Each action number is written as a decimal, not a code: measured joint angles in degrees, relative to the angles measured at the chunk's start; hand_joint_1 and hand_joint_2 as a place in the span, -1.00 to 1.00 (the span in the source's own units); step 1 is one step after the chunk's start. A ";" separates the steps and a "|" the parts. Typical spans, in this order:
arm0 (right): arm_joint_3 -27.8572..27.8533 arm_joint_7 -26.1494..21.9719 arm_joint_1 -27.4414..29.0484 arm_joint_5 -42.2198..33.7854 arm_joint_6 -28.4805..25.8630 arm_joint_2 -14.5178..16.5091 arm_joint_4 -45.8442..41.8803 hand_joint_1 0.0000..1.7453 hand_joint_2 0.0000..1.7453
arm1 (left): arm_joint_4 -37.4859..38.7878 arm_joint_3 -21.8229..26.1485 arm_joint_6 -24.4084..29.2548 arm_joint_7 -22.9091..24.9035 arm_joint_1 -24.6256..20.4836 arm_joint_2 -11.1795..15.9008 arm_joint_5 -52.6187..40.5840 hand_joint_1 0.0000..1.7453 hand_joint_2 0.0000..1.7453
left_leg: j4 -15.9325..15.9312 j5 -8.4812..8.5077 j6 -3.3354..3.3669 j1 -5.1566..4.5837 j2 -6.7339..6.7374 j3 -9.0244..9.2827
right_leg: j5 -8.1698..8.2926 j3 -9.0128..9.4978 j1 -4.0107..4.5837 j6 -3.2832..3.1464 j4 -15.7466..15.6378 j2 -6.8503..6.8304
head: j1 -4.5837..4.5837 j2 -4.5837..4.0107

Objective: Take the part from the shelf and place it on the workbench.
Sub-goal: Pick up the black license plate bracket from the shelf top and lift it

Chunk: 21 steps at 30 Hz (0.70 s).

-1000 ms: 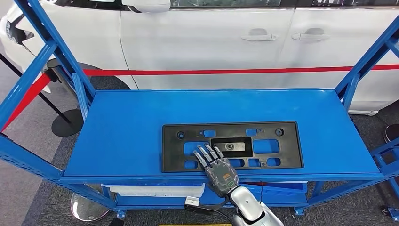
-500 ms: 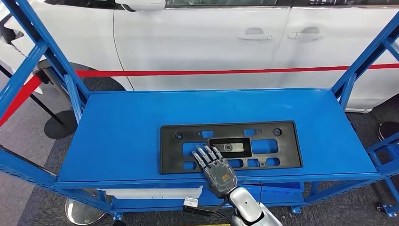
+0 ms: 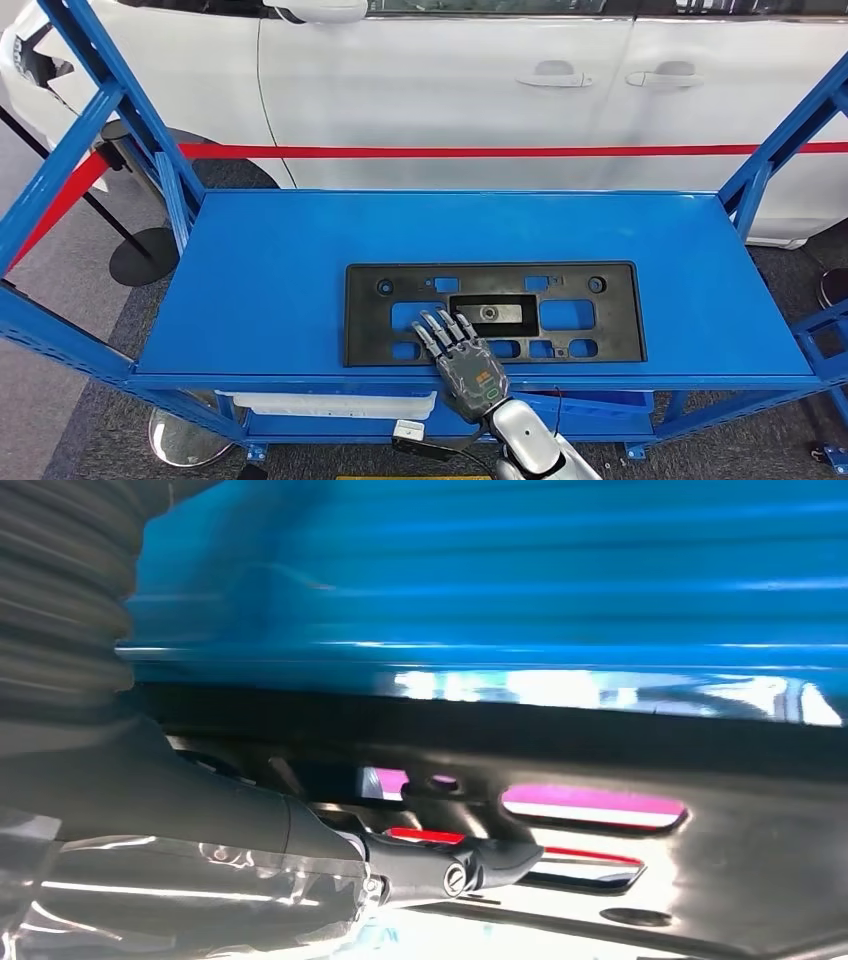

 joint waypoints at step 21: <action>0.00 -0.95 -0.17 -3.17 0.80 0.19 -2.53 -1.00 1.00 | 0.00 -0.02 0.53 0.07 0.02 0.11 0.02 -1.00 -1.00 | -0.48 -4.65 1.97 0.09 0.38 4.80 | -4.11 -9.01 -0.39 1.32 12.36 -0.30 | -0.20 0.00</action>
